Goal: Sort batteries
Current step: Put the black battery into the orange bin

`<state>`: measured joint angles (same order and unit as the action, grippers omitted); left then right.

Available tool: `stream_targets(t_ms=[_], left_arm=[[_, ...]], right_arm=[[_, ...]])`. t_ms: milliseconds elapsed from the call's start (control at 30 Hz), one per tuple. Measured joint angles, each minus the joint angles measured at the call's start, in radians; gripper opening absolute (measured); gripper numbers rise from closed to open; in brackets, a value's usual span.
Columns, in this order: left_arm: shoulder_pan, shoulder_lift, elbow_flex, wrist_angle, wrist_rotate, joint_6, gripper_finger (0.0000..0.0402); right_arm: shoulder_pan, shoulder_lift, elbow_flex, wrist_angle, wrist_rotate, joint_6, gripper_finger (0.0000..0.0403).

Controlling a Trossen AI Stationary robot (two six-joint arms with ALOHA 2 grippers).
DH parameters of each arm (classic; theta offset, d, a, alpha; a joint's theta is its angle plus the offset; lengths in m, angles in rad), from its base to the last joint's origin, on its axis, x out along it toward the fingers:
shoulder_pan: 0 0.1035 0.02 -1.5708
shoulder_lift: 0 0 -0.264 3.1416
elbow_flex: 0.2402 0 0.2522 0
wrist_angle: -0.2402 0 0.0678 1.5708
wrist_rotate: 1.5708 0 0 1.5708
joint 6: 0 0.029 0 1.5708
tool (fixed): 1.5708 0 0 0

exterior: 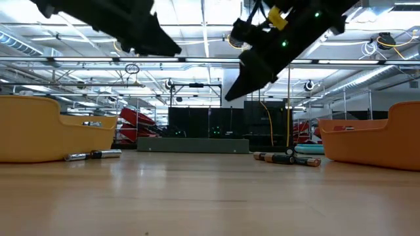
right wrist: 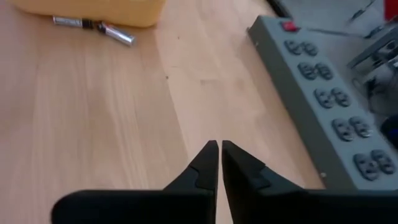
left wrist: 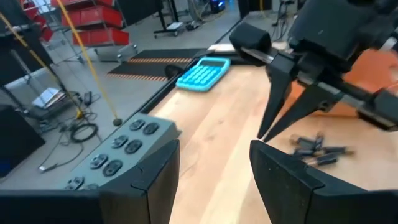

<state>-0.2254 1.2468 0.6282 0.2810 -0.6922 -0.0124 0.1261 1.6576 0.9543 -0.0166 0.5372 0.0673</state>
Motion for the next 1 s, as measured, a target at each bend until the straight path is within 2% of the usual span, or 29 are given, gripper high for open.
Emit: stream_targets(t_ms=[67,133,233,367,533,733,867,1000], left_arm=[[0.019,0.02,-0.01,0.015,0.003,0.004,0.0205],[0.042,0.05,-0.034,0.078,0.054,0.035,0.0205],[0.103,0.097,-0.073,0.215,0.189,0.09,0.0205],[0.213,0.136,-0.066,0.315,0.369,0.101,0.0195],[0.331,0.138,-0.018,0.363,0.584,0.139,0.0175],[0.372,0.08,0.042,0.368,0.661,0.123,0.016],[0.345,0.003,0.043,0.239,0.665,0.116,0.0157],[0.328,-0.099,0.041,-0.043,0.726,0.233,0.0157]], right_arm=[[-0.019,0.019,0.0,0.027,-0.045,0.004,0.0029],[-0.03,0.035,0.0,0.052,-0.083,0.006,0.0045],[-0.035,0.041,0.0,0.072,-0.105,0.008,0.007],[-0.036,0.038,0.0,0.025,-0.143,0.037,0.0094],[-0.035,0.013,0.0,-0.181,-0.2,0.183,0.0096],[-0.045,-0.003,0.0,-0.285,-0.278,0.421,0.0085],[-0.04,-0.003,0.0,-0.307,-0.276,0.506,0.0088],[-0.039,-0.003,0.0,-0.377,-0.258,0.547,0.0095]])
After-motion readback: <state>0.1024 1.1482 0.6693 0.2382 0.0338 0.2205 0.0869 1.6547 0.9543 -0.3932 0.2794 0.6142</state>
